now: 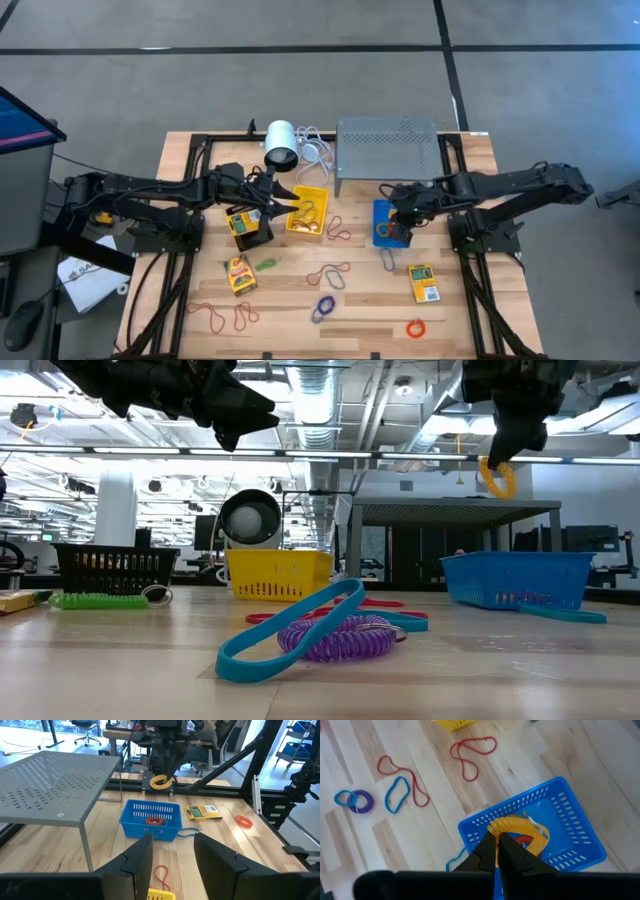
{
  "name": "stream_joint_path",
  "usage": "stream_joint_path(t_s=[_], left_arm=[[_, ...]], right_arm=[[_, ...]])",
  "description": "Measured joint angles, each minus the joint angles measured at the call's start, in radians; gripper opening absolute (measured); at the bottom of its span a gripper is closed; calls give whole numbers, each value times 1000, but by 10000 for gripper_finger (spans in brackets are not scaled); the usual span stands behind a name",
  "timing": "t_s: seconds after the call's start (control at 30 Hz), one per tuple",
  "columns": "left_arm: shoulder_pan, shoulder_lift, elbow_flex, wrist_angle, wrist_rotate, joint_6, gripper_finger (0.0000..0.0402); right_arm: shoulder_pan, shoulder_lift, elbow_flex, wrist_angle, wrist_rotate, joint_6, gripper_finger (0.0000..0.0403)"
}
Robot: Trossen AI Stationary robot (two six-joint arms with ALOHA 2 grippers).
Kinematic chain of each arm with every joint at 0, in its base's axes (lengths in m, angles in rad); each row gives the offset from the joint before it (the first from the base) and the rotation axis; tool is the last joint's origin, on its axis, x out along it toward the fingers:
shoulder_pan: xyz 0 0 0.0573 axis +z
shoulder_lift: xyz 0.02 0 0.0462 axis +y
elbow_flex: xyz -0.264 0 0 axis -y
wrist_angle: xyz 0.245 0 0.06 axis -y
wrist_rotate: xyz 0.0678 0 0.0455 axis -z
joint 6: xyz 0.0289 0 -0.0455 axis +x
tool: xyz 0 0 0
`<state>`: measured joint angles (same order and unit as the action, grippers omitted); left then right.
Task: Pick & Place Office Desk Supplies
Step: Put the yellow elastic key ring into the blue basket
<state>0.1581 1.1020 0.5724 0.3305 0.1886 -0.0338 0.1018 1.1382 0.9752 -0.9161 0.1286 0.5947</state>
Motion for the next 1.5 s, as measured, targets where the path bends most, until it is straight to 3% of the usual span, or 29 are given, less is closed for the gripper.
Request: stream_joint_path(t_s=[0.7,1.17,1.5], left_arm=[[0,0,0,0,0,-1,140],[0,0,0,-1,0,-1,140],[0,0,0,-12,0,-1,140]], right_arm=[[0,85,1,-30,-27,0,8],[0,115,0,-61,-22,17,90],[8,141,3,-95,-26,42,186]])
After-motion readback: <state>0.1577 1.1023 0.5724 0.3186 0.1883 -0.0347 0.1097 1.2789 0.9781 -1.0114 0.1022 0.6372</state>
